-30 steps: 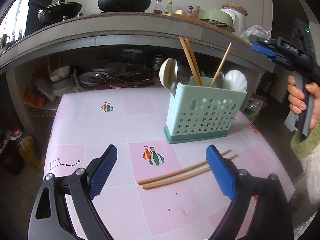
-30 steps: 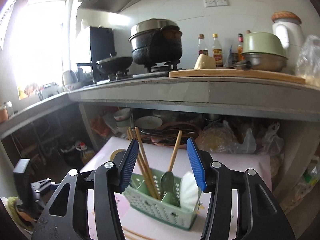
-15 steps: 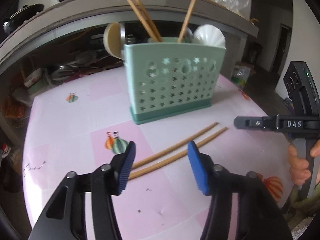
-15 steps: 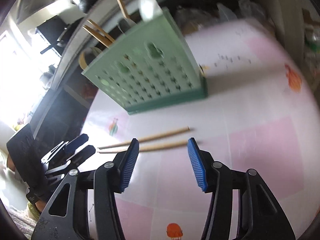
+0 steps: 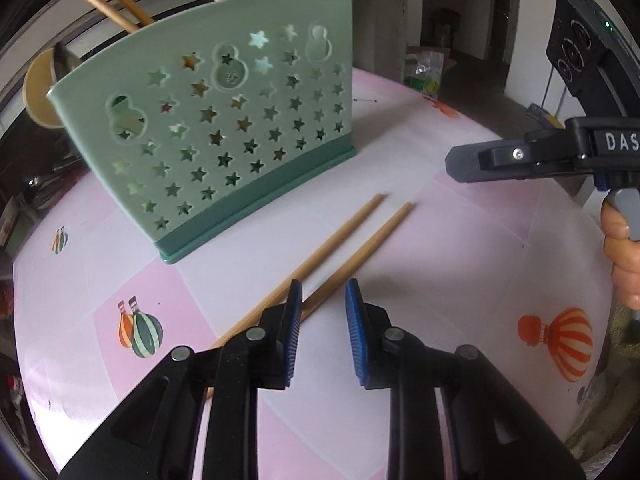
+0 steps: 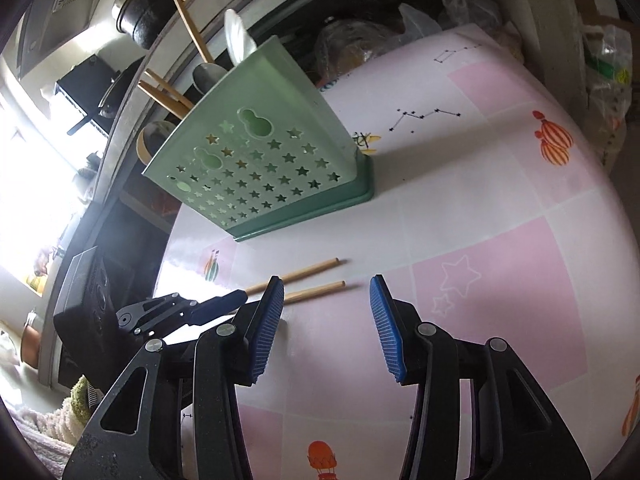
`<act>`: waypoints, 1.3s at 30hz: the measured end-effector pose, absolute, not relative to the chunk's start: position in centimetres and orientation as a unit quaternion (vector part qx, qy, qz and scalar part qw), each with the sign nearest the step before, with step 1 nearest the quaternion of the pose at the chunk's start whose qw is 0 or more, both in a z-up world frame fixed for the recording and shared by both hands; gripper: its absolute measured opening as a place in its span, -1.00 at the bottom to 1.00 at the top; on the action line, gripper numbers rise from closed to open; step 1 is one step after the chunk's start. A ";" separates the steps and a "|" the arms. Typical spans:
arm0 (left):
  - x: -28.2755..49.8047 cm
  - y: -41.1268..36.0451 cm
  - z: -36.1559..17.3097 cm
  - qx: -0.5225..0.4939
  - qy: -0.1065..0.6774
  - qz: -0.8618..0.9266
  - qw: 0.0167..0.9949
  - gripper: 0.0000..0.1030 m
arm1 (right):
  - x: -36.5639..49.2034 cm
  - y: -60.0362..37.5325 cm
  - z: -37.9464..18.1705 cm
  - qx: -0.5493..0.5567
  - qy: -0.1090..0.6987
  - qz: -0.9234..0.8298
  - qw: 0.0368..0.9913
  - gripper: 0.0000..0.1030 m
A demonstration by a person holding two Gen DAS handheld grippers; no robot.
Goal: Organize utensils
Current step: 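Move both open tools back toward the two remaining chopsticks, then close the left tool on one loose wooden chopstick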
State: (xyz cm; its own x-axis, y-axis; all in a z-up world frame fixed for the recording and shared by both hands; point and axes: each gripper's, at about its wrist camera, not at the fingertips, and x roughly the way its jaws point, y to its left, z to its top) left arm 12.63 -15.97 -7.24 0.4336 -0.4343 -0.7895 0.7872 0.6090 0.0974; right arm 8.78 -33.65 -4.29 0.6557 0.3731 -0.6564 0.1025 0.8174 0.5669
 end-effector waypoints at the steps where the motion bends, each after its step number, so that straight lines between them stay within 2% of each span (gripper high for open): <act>1: 12.7 -16.1 -7.3 0.242 0.377 -0.377 0.810 -0.58 | 8.7 -33.8 -4.5 0.295 0.408 0.079 0.860 -0.13; 10: 13.4 -16.8 -7.2 0.246 0.412 -0.390 0.786 -0.59 | 8.4 -34.2 -4.5 0.297 0.406 0.080 0.861 -0.13; 21: 8.9 -16.9 -7.1 0.275 0.445 -0.402 0.752 -0.59 | 8.0 -35.1 -4.5 0.302 0.407 0.067 0.860 -0.13; 25: 7.3 -16.8 -7.2 0.293 0.425 -0.392 0.762 -0.87 | 7.9 -35.0 -4.3 0.299 0.407 0.067 0.860 -0.13; 39: 8.6 -15.3 -7.0 0.222 0.464 -0.391 0.763 -0.87 | 7.7 -34.5 -4.1 0.296 0.407 0.071 0.861 -0.13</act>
State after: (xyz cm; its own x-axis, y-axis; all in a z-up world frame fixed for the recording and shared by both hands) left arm 8.55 -15.27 -6.98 0.2647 -0.3902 -0.8819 0.8027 0.5959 -0.0228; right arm 7.73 -34.53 -4.07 0.6583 0.3633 -0.6593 0.1183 0.8150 0.5673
